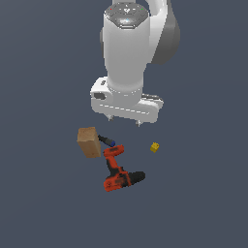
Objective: Pick up a designated object from a clutter of objects.
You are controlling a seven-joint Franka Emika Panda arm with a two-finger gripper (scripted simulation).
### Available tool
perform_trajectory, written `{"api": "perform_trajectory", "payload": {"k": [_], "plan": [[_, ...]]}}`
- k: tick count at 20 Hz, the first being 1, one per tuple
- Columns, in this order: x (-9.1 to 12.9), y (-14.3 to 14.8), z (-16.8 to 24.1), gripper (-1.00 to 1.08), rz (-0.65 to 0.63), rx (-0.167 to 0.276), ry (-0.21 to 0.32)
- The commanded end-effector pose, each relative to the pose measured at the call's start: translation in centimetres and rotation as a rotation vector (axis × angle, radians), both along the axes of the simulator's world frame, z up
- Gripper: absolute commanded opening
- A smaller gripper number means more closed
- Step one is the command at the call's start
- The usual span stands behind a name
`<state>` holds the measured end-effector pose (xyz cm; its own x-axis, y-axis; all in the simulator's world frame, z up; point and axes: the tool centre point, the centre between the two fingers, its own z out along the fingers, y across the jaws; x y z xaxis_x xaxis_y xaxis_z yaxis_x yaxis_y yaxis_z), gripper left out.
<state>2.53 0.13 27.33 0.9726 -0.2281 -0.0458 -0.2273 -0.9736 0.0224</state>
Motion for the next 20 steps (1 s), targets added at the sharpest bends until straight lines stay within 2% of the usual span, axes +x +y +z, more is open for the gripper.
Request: {"api": "perform_trajectory", "payload": {"k": [1,20], "plan": [[0.8,0.1,-0.8,1.08,-0.053,-0.011,-0.003],[6.1,1.1,-7.8,1.08,-0.461,-0.104,-0.047]]}}
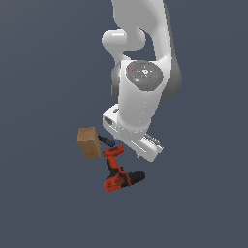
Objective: Pick up a designated object from a clutter of objects.
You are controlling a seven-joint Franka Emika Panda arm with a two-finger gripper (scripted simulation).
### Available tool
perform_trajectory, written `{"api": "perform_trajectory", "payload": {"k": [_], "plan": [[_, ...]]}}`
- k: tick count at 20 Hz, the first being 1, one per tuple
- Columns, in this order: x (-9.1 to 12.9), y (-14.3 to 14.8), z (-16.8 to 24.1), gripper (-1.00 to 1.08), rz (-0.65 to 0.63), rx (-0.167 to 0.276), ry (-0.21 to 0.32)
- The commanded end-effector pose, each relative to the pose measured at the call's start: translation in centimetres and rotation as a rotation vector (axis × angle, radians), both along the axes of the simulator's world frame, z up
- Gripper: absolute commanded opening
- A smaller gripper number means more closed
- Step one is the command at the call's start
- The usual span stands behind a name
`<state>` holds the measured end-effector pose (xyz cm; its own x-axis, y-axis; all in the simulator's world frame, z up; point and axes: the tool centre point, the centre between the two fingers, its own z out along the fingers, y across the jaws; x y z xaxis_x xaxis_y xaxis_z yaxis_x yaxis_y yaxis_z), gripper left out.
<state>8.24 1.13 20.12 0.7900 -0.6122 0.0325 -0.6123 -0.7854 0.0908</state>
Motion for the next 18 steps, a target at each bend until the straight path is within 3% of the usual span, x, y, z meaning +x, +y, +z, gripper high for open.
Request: {"api": "perform_trajectory", "payload": {"k": [1,18], "plan": [[0.6,0.2,-1.0,1.08,-0.053,-0.013,-0.009],[4.3,1.6,-8.1,1.08,-0.392,-0.101,-0.09]]}}
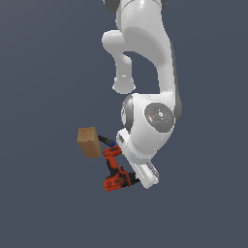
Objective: Pick up a designated object from a clutter of objects.
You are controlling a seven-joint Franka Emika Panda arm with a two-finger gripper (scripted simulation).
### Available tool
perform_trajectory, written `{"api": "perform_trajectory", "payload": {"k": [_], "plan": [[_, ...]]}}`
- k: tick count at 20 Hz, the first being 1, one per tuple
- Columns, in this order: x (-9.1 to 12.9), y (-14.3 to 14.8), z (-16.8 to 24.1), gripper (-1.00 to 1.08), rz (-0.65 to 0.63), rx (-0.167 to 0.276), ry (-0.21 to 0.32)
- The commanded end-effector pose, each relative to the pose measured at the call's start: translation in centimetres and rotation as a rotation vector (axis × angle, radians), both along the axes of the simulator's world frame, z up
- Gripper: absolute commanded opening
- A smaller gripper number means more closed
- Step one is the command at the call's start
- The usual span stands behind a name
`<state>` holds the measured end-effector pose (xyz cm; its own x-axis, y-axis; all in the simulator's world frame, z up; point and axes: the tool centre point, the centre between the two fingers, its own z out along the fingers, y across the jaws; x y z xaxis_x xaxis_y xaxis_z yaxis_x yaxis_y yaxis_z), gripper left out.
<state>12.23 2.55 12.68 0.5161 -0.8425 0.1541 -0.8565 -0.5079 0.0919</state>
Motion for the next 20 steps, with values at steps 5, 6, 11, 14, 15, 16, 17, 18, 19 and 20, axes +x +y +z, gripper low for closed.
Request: {"api": "perform_trajectory", "payload": {"k": [5,6,11,14,15,16,17,18,19,20], "plan": [[1.1,0.6,-2.8,1.08,-0.123,-0.033,-0.041],[1.3,0.7,-3.2,1.08,-0.14,-0.038,-0.047],[1.9,1.2,-5.0,1.08,-0.212,-0.056,-0.075],[2.1,1.4,-5.8,1.08,-0.243,-0.064,-0.088],[2.2,1.4,-6.0,1.08,-0.251,-0.066,-0.091],[2.2,1.5,-6.2,1.08,-0.259,-0.068,-0.095],[2.3,1.5,-6.4,1.08,-0.266,-0.07,-0.098],[2.3,1.6,-6.5,1.08,-0.271,-0.071,-0.1],[2.4,1.6,-6.6,1.08,-0.276,-0.073,-0.102],[2.4,1.6,-6.7,1.08,-0.28,-0.074,-0.104]]}}
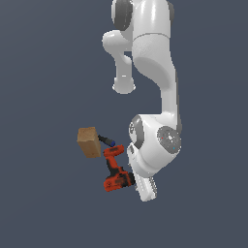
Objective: Pick up a designated object from a clutter of objects.
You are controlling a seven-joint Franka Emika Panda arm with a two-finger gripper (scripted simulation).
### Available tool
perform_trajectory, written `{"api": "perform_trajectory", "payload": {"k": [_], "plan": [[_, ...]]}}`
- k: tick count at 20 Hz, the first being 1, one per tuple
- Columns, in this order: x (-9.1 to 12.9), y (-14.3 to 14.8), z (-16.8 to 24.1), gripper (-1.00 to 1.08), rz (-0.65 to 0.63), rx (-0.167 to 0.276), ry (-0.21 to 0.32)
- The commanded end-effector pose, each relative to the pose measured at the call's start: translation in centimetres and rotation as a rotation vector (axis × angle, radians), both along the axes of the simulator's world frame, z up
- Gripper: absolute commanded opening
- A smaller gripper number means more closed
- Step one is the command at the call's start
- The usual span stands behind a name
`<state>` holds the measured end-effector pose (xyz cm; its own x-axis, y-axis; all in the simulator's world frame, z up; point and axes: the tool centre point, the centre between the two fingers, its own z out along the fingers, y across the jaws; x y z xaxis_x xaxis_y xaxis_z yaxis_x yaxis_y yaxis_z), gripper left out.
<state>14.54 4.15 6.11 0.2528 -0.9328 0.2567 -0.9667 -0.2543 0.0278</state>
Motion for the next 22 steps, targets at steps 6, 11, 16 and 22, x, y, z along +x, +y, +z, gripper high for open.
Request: {"api": "perform_trajectory", "payload": {"k": [6,11,16,22], "plan": [[0.1,0.1,-0.4,1.08,-0.013,-0.003,-0.006],[0.2,-0.3,-1.8,1.08,-0.014,-0.003,-0.006],[0.2,-0.7,-3.2,1.08,-0.015,-0.004,-0.007],[0.2,-0.7,-3.3,-1.0,-0.015,-0.004,-0.007]]}}
